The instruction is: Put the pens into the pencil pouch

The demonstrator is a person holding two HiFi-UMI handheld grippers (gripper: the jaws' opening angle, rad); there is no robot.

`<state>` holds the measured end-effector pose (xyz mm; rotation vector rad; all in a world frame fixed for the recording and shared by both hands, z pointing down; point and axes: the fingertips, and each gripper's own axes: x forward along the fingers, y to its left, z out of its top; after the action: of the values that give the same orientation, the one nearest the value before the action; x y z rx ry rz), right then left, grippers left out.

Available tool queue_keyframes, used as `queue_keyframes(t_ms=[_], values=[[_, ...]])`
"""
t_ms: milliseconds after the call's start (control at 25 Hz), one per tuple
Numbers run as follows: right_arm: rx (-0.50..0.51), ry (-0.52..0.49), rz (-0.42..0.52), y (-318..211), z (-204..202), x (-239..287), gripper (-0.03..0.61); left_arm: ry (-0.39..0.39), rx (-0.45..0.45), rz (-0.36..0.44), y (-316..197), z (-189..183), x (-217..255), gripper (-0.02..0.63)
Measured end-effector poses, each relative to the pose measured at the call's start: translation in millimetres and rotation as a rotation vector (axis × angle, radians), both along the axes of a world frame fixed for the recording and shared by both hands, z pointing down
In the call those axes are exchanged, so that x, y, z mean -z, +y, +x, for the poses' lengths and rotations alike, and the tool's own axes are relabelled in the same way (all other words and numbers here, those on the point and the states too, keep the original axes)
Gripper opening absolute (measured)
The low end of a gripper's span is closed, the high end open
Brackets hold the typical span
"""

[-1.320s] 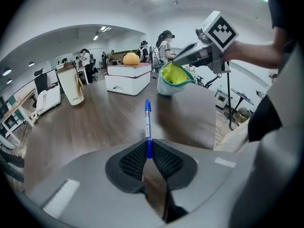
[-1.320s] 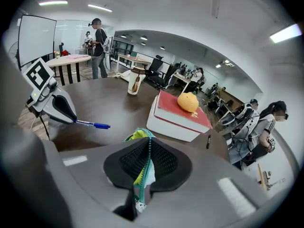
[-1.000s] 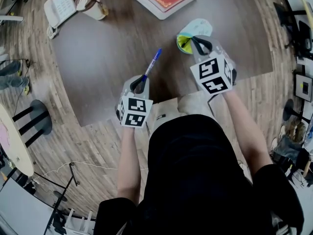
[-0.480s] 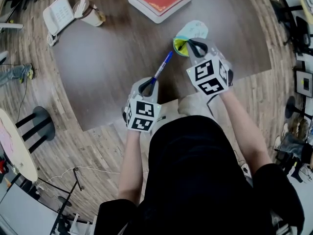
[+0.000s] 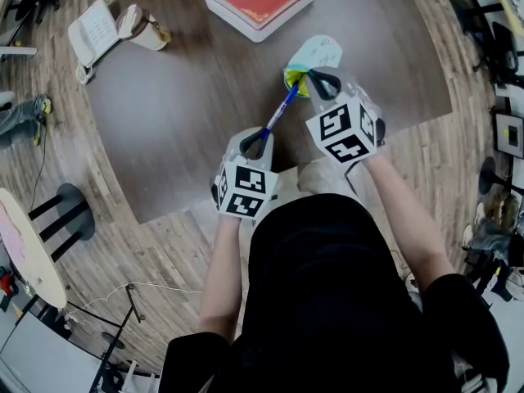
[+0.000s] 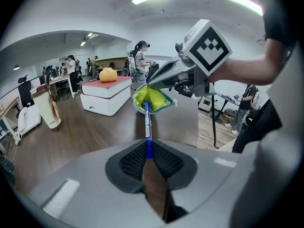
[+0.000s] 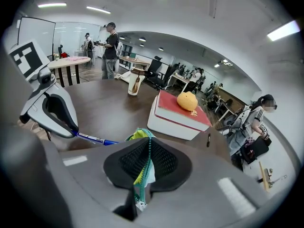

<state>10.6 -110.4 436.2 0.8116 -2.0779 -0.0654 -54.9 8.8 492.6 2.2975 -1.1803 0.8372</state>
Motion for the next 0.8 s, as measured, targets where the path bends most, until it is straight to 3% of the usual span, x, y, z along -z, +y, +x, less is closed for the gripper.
queue_keyframes(t_ms=[800], values=[[0.015,-0.020,-0.010,3,4,2,0.020,0.007,0.007,-0.030,-21,23,-1,0.033]])
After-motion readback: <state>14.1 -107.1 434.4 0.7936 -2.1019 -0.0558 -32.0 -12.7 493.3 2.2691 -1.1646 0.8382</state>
